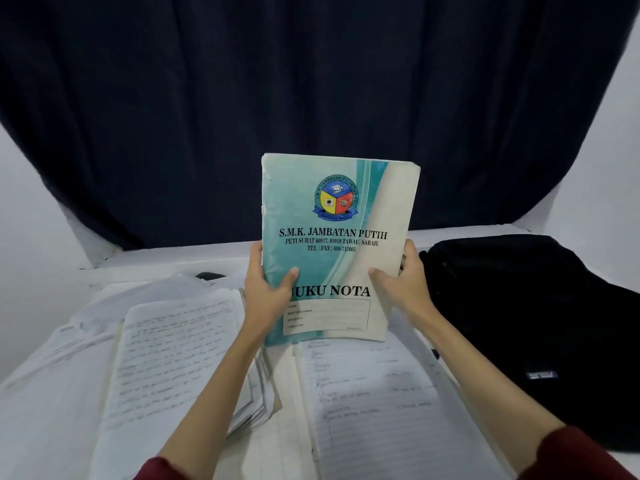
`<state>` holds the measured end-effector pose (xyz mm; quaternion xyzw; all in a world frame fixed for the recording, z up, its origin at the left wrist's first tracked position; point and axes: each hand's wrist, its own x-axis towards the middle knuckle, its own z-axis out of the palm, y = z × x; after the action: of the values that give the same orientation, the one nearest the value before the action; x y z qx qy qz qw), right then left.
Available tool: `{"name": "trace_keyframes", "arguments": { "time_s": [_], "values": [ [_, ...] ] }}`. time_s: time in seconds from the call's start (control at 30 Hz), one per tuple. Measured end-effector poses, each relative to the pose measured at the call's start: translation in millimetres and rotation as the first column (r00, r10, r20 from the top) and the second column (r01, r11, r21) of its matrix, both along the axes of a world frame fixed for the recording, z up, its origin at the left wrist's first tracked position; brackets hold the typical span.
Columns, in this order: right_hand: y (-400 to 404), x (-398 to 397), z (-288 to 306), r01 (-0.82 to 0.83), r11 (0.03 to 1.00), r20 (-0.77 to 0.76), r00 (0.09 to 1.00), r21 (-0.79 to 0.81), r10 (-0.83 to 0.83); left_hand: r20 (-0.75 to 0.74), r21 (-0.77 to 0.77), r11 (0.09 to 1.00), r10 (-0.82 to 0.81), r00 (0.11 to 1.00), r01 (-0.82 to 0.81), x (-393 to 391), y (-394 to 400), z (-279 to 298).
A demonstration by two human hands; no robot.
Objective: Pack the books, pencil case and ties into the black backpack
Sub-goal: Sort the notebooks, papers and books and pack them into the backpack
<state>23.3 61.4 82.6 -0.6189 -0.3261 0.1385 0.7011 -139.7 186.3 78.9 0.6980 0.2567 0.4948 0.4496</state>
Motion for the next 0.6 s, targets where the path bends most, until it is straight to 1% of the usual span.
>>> {"name": "trace_keyframes", "arguments": {
  "time_s": [0.07,0.13,0.23,0.3,0.33,0.5,0.6],
  "values": [
    [-16.9,11.2,8.7,-0.006,1.000,-0.029,1.000,0.013,0.007,-0.005,0.022,0.999,-0.047,0.999,0.047,7.8,-7.6,14.6],
    [-40.1,30.5,17.7,-0.075,0.997,-0.071,0.995,0.015,0.076,0.004,0.006,0.990,-0.143,0.990,0.143,17.9,-16.9,30.5],
    [-85.1,62.5,27.5,-0.235,0.970,-0.177,0.959,-0.056,0.222,-0.006,-0.105,0.934,-0.344,0.939,0.341,41.7,-35.7,46.7],
    [-115.9,79.9,27.4,-0.295,0.947,-0.214,0.941,-0.130,0.263,-0.028,-0.199,0.884,-0.436,0.899,0.423,63.3,-51.2,50.1],
    [-130.7,87.2,26.0,-0.303,0.943,-0.226,0.937,-0.141,0.267,-0.044,-0.245,0.861,-0.470,0.882,0.447,75.0,-59.4,50.7],
    [-203.9,128.7,11.4,-0.213,0.977,-0.338,0.920,-0.006,0.199,-0.192,-0.421,0.748,-0.627,0.755,0.514,138.0,-113.5,39.7],
    [-259.1,164.7,3.8,-0.136,0.990,-0.411,0.900,0.043,0.142,-0.232,-0.446,0.670,-0.727,0.647,0.593,171.4,-156.3,31.3]
  ]
}}
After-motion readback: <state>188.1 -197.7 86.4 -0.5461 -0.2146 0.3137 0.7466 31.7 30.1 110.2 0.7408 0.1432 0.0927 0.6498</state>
